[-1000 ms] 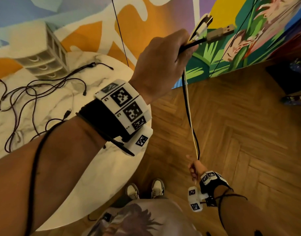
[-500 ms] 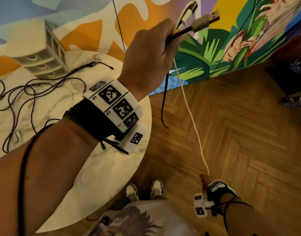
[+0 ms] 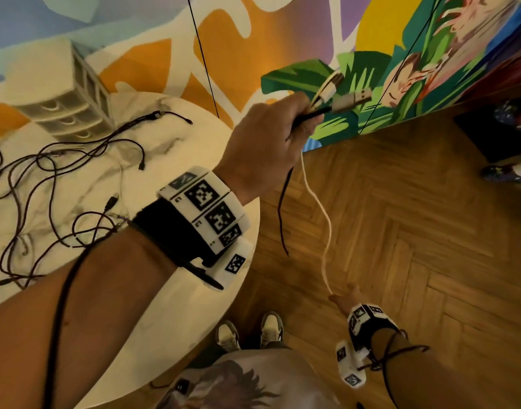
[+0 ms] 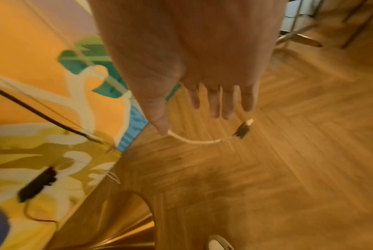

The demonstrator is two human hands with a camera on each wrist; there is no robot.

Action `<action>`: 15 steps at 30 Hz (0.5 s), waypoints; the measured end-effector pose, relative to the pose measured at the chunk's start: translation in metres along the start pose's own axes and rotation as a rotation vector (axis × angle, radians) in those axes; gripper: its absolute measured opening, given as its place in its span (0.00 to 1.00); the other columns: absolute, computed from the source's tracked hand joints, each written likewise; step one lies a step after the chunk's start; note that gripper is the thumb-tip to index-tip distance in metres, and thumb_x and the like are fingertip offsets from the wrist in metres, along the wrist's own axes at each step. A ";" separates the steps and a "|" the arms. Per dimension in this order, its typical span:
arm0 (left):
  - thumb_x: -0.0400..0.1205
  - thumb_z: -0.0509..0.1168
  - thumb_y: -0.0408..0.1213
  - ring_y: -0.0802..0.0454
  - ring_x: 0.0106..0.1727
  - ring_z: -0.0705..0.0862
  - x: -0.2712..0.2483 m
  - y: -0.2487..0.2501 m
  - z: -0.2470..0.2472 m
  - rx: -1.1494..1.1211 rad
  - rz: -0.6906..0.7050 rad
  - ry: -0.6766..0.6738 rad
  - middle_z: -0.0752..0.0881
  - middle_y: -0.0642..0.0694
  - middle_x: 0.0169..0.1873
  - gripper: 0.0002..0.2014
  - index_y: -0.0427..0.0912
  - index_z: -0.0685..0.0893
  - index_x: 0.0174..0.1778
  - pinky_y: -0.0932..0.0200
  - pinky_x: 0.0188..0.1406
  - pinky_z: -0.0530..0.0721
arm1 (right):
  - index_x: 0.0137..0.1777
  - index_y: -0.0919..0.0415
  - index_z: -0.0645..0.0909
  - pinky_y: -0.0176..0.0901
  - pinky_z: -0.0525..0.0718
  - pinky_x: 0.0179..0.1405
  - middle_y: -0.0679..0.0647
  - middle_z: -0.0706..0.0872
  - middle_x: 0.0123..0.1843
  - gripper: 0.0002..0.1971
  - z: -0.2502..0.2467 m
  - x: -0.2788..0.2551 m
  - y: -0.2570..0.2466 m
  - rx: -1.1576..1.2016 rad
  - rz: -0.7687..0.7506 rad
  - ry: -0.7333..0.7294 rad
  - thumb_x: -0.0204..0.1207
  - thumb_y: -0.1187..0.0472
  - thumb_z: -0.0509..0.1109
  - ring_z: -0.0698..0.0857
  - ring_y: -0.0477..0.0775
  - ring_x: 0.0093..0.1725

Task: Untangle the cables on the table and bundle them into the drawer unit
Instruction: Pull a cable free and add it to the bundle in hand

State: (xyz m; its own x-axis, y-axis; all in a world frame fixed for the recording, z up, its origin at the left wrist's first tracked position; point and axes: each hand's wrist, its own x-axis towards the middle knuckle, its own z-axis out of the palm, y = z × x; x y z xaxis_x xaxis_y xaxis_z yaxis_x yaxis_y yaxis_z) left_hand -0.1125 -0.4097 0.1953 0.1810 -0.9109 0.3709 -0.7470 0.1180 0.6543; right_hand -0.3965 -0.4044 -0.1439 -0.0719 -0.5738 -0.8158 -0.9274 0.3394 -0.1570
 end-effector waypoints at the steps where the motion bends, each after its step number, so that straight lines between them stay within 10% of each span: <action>1: 0.84 0.58 0.45 0.58 0.25 0.75 -0.003 -0.001 0.004 -0.008 -0.008 -0.014 0.77 0.54 0.24 0.15 0.37 0.80 0.41 0.56 0.26 0.71 | 0.78 0.58 0.63 0.53 0.78 0.67 0.62 0.71 0.75 0.37 -0.006 -0.012 -0.011 -0.023 -0.059 0.032 0.71 0.48 0.72 0.76 0.65 0.69; 9: 0.86 0.58 0.43 0.55 0.27 0.78 -0.032 -0.014 0.039 -0.080 -0.106 -0.159 0.80 0.51 0.26 0.12 0.42 0.78 0.39 0.54 0.28 0.74 | 0.72 0.50 0.72 0.28 0.73 0.66 0.45 0.78 0.71 0.30 -0.082 -0.154 -0.143 0.529 -1.116 -0.077 0.69 0.49 0.71 0.75 0.39 0.70; 11: 0.86 0.57 0.43 0.55 0.31 0.80 -0.036 -0.016 0.043 -0.099 -0.126 -0.194 0.82 0.51 0.29 0.12 0.43 0.78 0.39 0.55 0.32 0.76 | 0.55 0.53 0.80 0.42 0.82 0.55 0.51 0.87 0.53 0.08 -0.082 -0.173 -0.169 0.525 -1.161 -0.154 0.78 0.57 0.68 0.85 0.48 0.53; 15: 0.86 0.56 0.46 0.64 0.31 0.79 -0.038 -0.027 0.030 -0.098 -0.155 -0.155 0.79 0.60 0.27 0.11 0.48 0.80 0.41 0.65 0.34 0.73 | 0.31 0.52 0.71 0.39 0.66 0.29 0.41 0.71 0.25 0.18 -0.073 -0.160 -0.185 0.603 -1.085 -0.068 0.83 0.52 0.58 0.67 0.39 0.26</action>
State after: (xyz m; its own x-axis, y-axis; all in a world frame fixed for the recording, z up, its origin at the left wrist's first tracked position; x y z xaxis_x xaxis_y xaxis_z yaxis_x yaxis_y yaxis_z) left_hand -0.1179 -0.3902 0.1438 0.1824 -0.9701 0.1603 -0.6507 0.0031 0.7593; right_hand -0.2402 -0.4301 0.0567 0.6619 -0.7384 -0.1289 -0.1777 0.0124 -0.9840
